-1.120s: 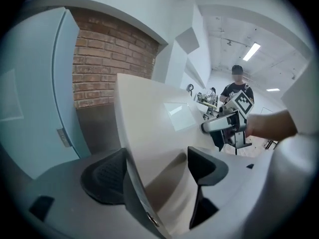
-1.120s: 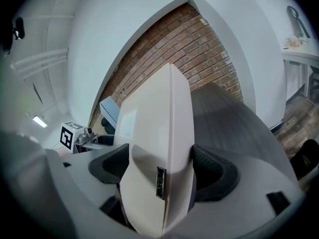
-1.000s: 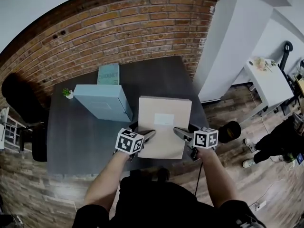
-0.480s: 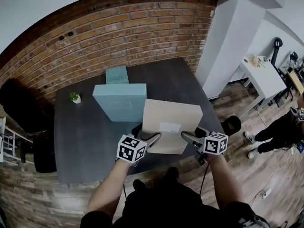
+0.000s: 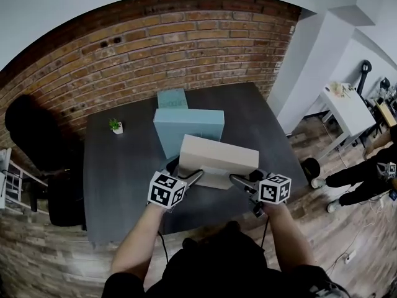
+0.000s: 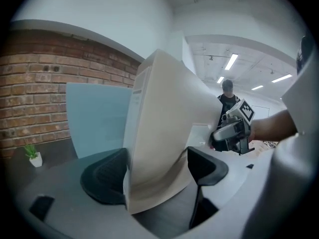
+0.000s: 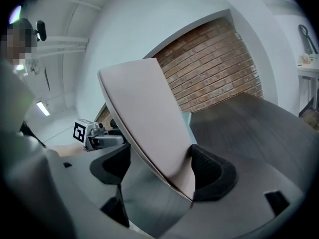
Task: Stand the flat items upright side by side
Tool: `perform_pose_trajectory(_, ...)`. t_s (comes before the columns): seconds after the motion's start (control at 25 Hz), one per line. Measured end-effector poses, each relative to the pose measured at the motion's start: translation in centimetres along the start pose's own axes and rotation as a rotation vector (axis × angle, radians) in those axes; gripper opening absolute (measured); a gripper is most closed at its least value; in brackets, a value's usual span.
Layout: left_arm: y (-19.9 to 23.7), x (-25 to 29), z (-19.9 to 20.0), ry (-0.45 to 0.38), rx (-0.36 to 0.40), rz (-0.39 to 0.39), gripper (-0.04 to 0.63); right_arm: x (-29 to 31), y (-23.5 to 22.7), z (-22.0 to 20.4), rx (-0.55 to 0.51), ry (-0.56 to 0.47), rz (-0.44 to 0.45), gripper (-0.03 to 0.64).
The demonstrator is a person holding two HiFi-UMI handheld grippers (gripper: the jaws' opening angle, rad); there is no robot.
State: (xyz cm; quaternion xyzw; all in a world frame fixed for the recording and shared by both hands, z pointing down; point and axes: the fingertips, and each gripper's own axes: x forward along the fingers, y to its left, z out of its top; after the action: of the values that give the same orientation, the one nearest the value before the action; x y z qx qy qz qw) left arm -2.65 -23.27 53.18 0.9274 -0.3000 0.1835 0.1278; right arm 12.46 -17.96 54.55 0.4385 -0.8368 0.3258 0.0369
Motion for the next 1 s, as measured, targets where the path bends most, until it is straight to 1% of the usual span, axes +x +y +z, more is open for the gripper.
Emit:
perform_pose_trajectory(0.16,2.8,-0.7,-0.1,0.002,-0.014,0.033,0.4,2.6,0.9,0.7,0.002,0.009,0.031,0.38)
perform_pose_trajectory(0.28,4.8,-1.1,0.0,-0.008,-0.02,0.064,0.4,4.7,1.1,1.8,-0.029,0.024,0.064,0.38)
perform_pose_trajectory(0.4,6.2,-1.4,-0.2,-0.023,-0.033,0.086,0.4,6.3,1.2,2.7,-0.063,0.048,0.095,0.38)
perform_pose_trajectory(0.6,8.2,-1.5,-1.1,-0.025,-0.072,0.114,0.4,8.1,1.6,3.4,-0.079,0.072,0.132,0.38)
perform_pose_trajectory(0.76,9.2,-1.5,-2.1,0.003,-0.064,0.13,0.4,9.0,1.8,3.6,-0.103,0.088,0.144,0.38)
perform_pose_trajectory(0.84,9.5,-1.5,-2.5,0.016,-0.06,0.14,0.398,9.3,1.7,3.4,-0.129,0.101,0.137,0.378)
perform_pose_trajectory(1.0,9.9,-1.3,-2.4,0.015,-0.067,0.153,0.396,9.6,1.5,3.9,-0.172,0.11,0.113,0.364)
